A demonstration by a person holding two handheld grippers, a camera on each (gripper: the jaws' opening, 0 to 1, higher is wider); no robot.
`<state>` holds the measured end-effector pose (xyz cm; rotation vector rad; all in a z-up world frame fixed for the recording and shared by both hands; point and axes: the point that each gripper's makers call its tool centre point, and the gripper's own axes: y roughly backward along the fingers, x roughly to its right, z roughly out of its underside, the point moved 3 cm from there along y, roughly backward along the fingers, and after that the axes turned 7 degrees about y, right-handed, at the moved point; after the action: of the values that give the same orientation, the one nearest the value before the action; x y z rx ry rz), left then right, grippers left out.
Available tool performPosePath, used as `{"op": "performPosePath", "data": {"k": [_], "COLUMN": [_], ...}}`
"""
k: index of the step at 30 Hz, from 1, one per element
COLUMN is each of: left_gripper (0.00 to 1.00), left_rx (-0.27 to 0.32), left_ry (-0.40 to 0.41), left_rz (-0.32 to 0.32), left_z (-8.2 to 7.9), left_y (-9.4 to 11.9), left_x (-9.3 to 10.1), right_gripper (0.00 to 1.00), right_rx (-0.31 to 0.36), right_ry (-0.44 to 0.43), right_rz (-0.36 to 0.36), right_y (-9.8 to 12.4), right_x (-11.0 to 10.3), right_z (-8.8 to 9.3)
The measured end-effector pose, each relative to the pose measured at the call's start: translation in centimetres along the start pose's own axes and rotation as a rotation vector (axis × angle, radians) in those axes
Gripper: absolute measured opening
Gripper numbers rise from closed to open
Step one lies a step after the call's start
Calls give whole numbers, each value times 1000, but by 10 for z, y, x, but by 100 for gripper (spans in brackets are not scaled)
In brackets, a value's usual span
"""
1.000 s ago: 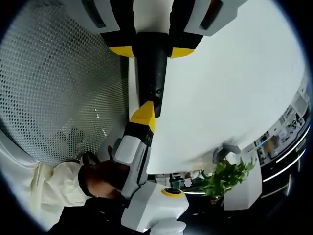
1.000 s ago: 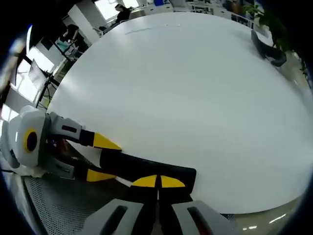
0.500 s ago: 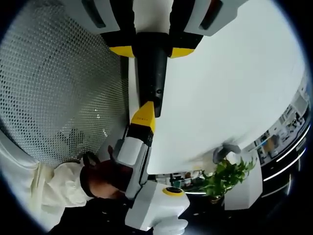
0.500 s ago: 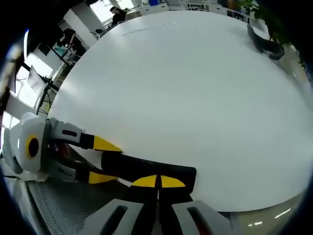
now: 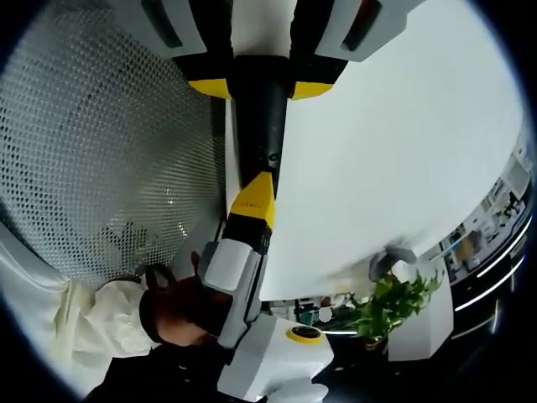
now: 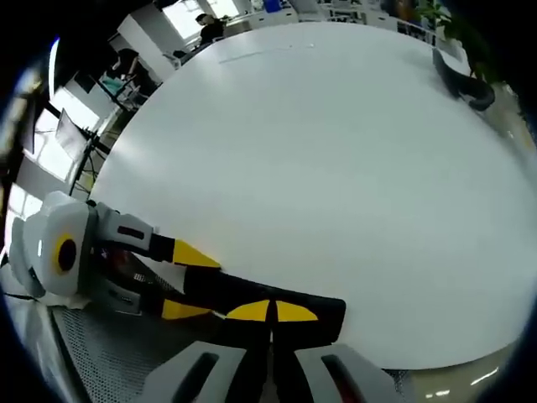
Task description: Press the specified remote control buttons in sequence, fully releasing each button before pressing the next.
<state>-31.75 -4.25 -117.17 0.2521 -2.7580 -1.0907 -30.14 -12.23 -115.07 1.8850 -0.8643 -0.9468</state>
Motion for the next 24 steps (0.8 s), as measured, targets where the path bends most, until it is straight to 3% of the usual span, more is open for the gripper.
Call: {"op": "performPosePath", "data": {"k": [16, 19, 24], "left_gripper": [24, 24, 24], "left_rx": [-10, -6, -5], "left_ry": [-28, -30, -34], "left_rz": [18, 21, 22], "left_z": [-1, -1, -1], "left_y": [0, 0, -1], "left_x": [5, 5, 5], "right_gripper": [0, 0, 0], "right_rx": [-23, -26, -22], "right_ry": [55, 89, 57], "right_rz": [-37, -11, -28], "right_y": [-8, -11, -10], "right_x": [-8, -6, -5], "right_z": [1, 2, 1]}}
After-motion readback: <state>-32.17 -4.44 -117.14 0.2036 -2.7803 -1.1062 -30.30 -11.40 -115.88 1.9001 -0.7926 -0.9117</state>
